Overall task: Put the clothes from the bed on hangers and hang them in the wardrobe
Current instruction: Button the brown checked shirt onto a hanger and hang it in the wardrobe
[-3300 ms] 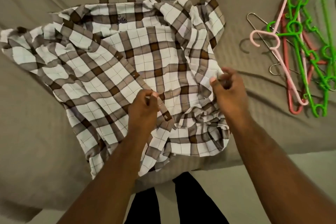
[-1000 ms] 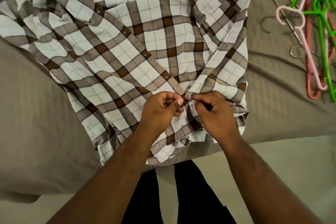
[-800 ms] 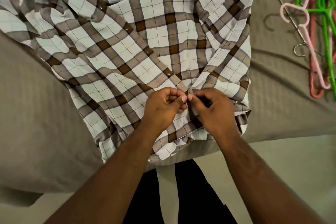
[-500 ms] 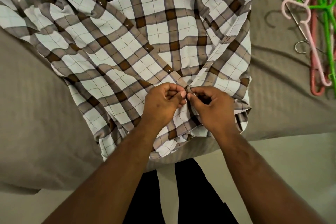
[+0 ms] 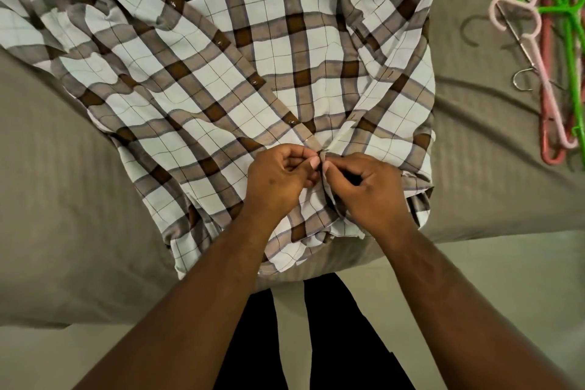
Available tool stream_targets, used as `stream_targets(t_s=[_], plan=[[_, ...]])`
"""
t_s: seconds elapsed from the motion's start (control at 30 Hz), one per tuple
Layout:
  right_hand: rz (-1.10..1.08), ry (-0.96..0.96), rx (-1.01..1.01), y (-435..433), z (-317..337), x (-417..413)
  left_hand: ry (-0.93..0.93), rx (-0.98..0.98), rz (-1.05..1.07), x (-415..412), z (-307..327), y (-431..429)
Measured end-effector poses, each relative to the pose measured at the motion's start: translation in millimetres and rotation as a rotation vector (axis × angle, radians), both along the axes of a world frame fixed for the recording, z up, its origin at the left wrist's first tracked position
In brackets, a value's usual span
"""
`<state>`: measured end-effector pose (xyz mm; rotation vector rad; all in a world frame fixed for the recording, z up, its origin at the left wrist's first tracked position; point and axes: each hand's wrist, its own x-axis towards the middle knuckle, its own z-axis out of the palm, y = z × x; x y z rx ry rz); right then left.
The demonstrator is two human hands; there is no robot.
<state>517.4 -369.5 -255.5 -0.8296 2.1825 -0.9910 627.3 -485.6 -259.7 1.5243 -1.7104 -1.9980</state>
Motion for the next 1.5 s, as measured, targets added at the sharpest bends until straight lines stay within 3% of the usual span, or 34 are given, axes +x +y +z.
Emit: stream_targets(t_s=[0.2, 0.57, 0.83, 0.97, 1.03, 1.27, 1.3, 1.43, 1.5], plan=[[-0.135, -0.288, 0.006, -3, 1, -11, 0.002, 0.015, -0.065, 0, 2, -4], [-0.144, -0.165, 0.026, -10, 2, -5, -0.018, -0.087, -0.02, -5, 5, -1], [-0.228, -0.371, 0.045, -12, 1, -7, -0.103, -0.387, -0.14, -4, 1, -1], [-0.14, -0.27, 0.056, -13, 0, -9, -0.096, -0.5, -0.222, -2, -3, 0], [-0.129, -0.231, 0.053, -15, 0, -9, -0.081, -0.506, -0.218, -2, -5, 0], [-0.378, -0.614, -0.006, -16, 4, -4, -0.022, -0.292, -0.093, 0, -4, 2], [-0.358, -0.551, -0.011, -15, 3, -2, -0.006, -0.263, -0.073, 0, -4, 2], [-0.024, 0.217, -0.008, -5, -6, 4, -0.002, -0.27, -0.049, -3, -3, 7], [0.004, 0.367, -0.026, -2, -10, 6, 0.011, -0.275, -0.033, -3, -3, 9]])
